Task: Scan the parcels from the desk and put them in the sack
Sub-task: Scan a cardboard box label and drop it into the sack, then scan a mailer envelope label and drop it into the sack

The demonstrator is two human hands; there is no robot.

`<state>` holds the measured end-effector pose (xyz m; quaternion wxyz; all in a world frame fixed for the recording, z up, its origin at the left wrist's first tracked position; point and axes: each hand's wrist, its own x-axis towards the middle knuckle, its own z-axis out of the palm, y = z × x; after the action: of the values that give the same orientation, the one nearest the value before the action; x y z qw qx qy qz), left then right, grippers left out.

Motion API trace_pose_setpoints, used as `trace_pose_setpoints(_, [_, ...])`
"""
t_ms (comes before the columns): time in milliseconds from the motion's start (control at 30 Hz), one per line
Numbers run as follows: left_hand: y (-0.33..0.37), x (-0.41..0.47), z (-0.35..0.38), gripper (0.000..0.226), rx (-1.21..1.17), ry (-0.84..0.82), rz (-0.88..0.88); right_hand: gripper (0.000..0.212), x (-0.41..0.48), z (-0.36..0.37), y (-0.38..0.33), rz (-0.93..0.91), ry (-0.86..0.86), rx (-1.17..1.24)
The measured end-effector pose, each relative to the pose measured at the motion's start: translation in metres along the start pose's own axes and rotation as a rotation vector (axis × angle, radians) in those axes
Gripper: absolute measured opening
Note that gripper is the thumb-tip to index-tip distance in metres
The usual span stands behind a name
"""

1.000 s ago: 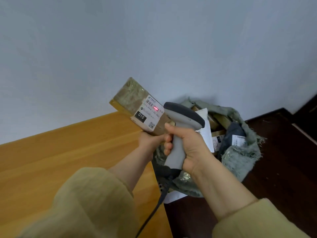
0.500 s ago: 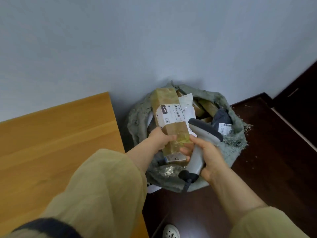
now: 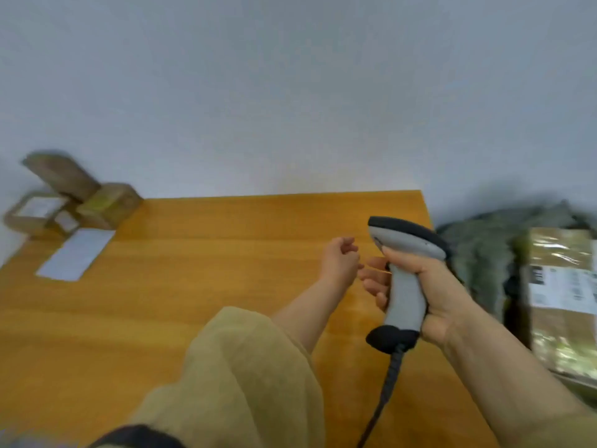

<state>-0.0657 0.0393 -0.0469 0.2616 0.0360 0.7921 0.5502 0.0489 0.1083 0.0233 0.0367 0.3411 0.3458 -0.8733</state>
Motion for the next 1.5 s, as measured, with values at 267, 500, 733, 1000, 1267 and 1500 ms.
trace_pose_setpoints(267, [-0.097,0.063,-0.409,0.043,0.252,0.559,-0.081,0.023,0.137,0.319,0.145,0.192,-0.250,-0.255])
trace_pose_setpoints(500, [-0.181,0.136,-0.603,0.090,0.854,0.425,-0.245,0.022,0.222,0.456,0.235,0.257,-0.266,-0.443])
trace_pose_setpoints(733, [-0.208,0.147,-0.620,0.024,1.249,0.363,-0.196,0.032,0.251,0.459,0.245,0.197,-0.209,-0.515])
trace_pose_setpoints(1000, [-0.101,0.099,-0.535,0.013,-0.475,0.278,-0.135,0.049,0.169,0.372,0.181,-0.019,-0.167,-0.510])
trace_pose_setpoints(1267, [-0.014,0.038,-0.317,0.005,-0.565,0.021,-0.048,0.030,0.045,0.192,0.086,-0.203,-0.057,-0.435])
trace_pose_setpoints(1500, [0.047,0.000,-0.119,0.006,-0.293,-0.077,-0.029,0.008,-0.029,0.030,0.017,-0.180,0.039,-0.285])
